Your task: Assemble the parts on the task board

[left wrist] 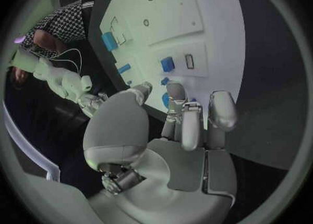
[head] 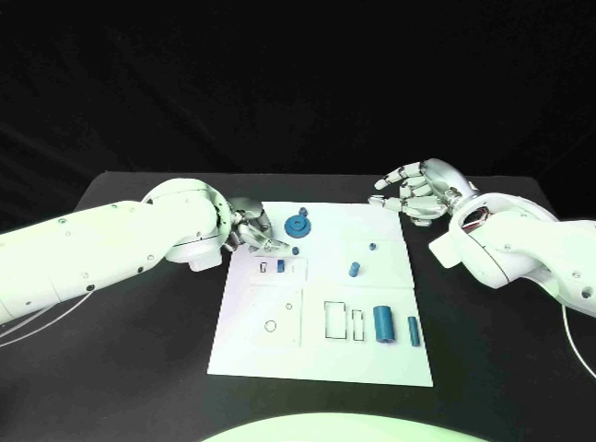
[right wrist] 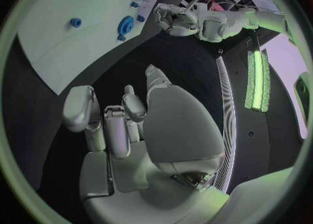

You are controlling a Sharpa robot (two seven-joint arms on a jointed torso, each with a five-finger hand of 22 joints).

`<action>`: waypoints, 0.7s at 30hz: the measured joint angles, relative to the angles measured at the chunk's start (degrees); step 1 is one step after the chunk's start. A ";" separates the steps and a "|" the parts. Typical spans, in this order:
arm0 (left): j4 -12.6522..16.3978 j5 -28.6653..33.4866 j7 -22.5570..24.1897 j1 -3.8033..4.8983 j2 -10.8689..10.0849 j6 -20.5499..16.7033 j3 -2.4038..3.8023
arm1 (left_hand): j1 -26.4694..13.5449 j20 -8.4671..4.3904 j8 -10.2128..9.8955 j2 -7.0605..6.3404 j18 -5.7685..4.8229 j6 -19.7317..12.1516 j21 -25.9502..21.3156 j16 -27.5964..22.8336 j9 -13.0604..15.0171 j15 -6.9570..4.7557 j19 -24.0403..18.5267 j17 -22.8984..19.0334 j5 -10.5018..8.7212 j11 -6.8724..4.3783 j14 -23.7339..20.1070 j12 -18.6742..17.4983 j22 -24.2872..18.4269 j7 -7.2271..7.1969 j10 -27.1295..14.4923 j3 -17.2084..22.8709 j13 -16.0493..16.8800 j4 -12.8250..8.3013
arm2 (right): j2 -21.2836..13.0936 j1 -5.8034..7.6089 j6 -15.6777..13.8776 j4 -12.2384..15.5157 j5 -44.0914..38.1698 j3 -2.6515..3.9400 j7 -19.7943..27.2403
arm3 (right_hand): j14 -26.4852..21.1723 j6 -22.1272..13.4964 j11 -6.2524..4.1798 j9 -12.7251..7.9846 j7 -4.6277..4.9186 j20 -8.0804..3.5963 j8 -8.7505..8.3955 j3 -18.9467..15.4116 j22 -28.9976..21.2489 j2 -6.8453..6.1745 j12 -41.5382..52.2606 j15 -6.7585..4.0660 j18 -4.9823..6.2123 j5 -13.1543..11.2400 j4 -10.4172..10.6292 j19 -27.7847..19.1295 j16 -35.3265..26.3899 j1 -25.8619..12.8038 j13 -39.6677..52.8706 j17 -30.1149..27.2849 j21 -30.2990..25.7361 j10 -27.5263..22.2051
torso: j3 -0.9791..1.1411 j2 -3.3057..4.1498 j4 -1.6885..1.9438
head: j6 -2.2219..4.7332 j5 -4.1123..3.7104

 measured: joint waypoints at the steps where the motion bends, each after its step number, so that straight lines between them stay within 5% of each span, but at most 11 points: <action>1: -0.39 0.01 0.01 0.22 0.00 0.01 0.19 | 0.27 0.12 -0.61 -0.12 0.00 -0.54 0.00 0.00 -0.42 0.24 -0.12 0.00 0.00 0.10 -0.01 0.00 -0.06 0.21 -0.10 0.00 -0.08 0.00 | 0.00 0.00 0.00 -0.03 0.07 0.00 0.00 | 0.00 0.00 0.00 0.00 0.00 0.00 0.00 0.00 0.00 0.00 0.00 0.00 0.00 0.00 0.00 0.00 0.00 0.00 0.00 0.00 0.00 0.00 | 0.01 0.01 0.00 | 0.05 0.00; 10: -6.24 0.48 0.08 2.96 1.72 0.43 1.07 | 0.84 0.78 -4.63 -0.07 0.00 -2.31 -0.22 0.00 -3.40 1.41 -0.68 0.00 0.00 1.13 -0.20 0.27 -0.29 1.84 -1.13 0.00 -0.50 0.00 | 0.00 -0.01 -0.03 -0.48 0.60 0.00 0.00 | 0.00 0.00 0.00 0.00 0.00 0.00 0.00 0.00 -0.04 0.00 0.00 0.00 0.00 0.00 0.00 0.00 0.00 0.00 -0.04 0.00 -0.13 0.00 | 0.01 0.10 -0.06 | 0.55 0.08; 21: -13.89 0.54 0.17 3.53 6.00 2.37 0.80 | 0.84 1.04 -5.23 -0.07 0.00 -2.47 -0.22 0.00 -4.06 1.63 -0.59 0.00 0.00 1.31 -0.01 0.27 -0.29 2.00 -1.31 0.01 -0.70 0.00 | 0.08 -0.01 -0.09 -0.61 0.84 -0.01 0.00 | 0.00 0.00 0.00 0.00 0.00 0.00 0.00 0.00 -0.16 0.00 0.00 0.00 0.00 0.00 0.00 0.00 0.00 0.00 -0.11 -0.01 -0.23 0.00 | -0.02 0.13 0.00 | 0.47 0.15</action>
